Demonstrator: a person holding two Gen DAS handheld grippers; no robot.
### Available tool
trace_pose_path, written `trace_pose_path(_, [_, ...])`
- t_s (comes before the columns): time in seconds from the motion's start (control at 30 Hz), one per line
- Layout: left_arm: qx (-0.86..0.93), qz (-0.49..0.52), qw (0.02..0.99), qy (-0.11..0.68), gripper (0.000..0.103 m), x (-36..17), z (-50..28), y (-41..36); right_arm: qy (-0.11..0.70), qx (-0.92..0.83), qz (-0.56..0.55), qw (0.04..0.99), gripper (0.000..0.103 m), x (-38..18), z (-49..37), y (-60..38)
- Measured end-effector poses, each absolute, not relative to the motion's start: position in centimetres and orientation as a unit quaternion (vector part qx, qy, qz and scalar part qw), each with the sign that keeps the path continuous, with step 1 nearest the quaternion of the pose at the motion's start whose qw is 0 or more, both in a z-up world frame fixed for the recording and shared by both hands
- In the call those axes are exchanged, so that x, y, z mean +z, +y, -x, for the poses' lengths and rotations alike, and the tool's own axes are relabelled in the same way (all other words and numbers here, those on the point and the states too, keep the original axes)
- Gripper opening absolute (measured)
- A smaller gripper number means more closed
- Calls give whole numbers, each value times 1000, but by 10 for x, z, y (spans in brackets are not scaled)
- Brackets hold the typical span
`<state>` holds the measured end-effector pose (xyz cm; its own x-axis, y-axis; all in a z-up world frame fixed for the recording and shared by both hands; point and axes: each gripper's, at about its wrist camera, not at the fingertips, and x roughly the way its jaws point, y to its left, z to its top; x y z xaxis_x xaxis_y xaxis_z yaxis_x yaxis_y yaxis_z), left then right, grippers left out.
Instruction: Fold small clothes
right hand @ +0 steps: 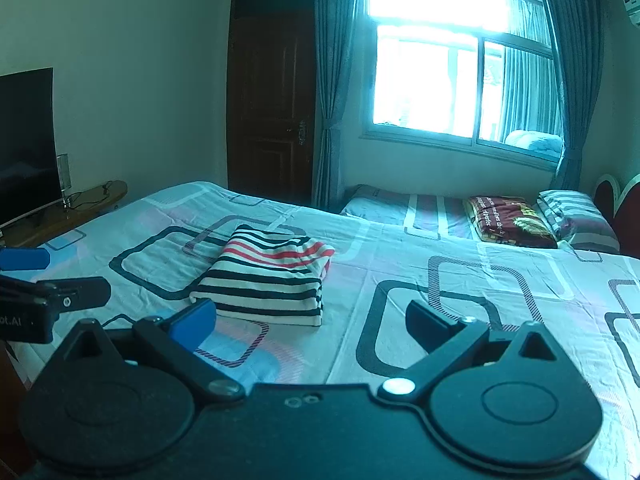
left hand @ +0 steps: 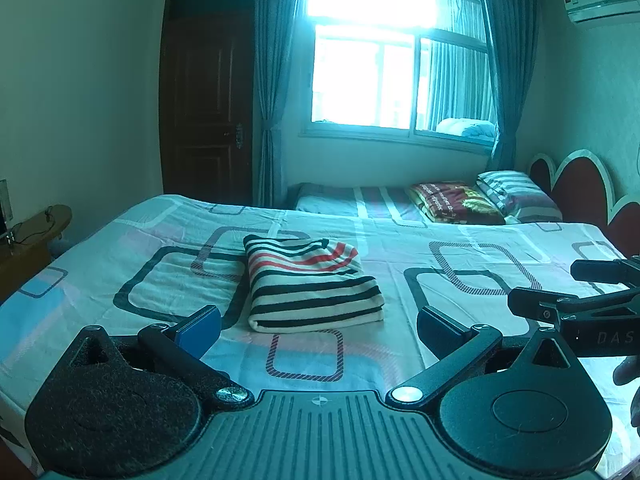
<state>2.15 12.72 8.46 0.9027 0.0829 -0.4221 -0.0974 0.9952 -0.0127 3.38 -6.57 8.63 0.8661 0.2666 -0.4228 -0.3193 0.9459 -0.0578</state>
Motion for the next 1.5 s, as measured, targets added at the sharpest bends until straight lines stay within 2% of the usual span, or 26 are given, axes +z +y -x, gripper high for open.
trace_pose_path(1.5, [53,33,974,219,103,79,-20,136,202,157,62,965,101,84,-34,-61])
